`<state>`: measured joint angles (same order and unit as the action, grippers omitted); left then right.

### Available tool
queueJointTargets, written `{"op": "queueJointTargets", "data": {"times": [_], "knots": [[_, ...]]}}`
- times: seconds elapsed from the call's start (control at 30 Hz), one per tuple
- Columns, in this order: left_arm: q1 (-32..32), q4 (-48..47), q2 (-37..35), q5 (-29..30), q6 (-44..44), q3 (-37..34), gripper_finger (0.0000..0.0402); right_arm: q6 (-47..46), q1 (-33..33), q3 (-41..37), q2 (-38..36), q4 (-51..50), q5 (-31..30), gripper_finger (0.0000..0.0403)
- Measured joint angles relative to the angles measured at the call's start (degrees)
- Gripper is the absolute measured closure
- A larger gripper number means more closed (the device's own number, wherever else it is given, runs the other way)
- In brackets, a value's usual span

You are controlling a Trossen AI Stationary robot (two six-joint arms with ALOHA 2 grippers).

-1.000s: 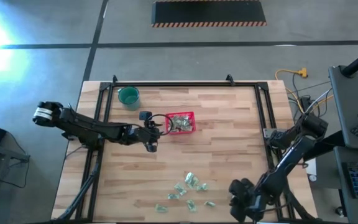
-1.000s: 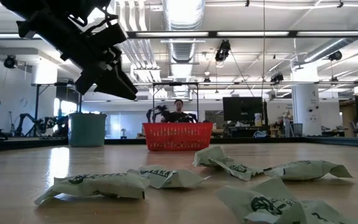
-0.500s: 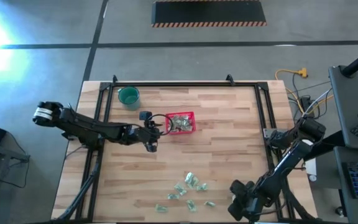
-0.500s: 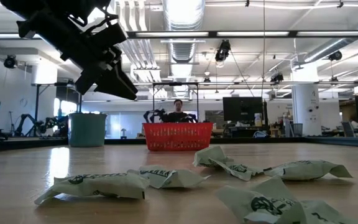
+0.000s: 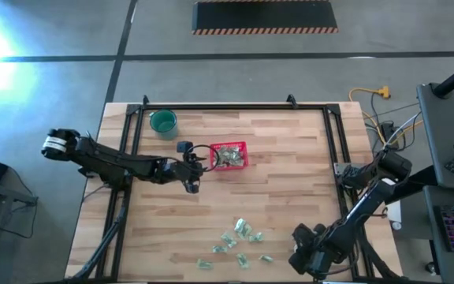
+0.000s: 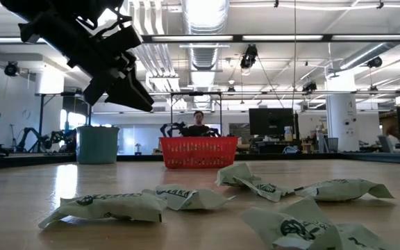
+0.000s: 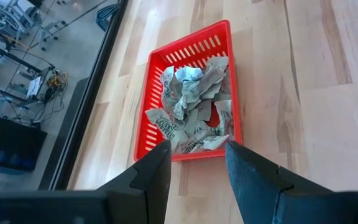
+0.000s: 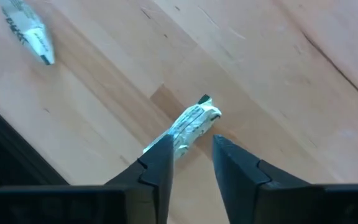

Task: Pick and place items into bin
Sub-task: Put the stevia packet into the red bin

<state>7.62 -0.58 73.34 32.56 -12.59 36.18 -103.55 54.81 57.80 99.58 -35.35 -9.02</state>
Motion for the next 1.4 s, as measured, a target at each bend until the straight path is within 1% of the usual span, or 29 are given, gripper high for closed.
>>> {"op": "queueJointTargets", "data": {"times": [0.3,0.5,0.7,0.93,1.4], "knots": [[0.0,0.0,0.0,-0.3,0.0,0.0,0.0265,0.2,-0.3,0.0,1.7,1.0,-0.1,0.0245],[0.0,0.0,0.0,-0.7,0.0,0.0,0.0265,0.2,-0.5,0.0,1.8,1.5,-0.1,0.0226],[0.0,0.0,0.0,-0.8,0.0,0.0,0.0265,0.4,-0.5,0.0,1.8,2.0,-0.6,0.0219],[0.0,0.0,0.0,-0.9,0.0,0.0,0.0265,4.7,-0.5,0.0,1.8,5.6,-3.4,0.0218],[0.0,0.0,0.0,-0.9,0.0,0.0,0.0265,4.8,-1.1,-0.1,3.6,6.1,-2.9,0.0218]]}}
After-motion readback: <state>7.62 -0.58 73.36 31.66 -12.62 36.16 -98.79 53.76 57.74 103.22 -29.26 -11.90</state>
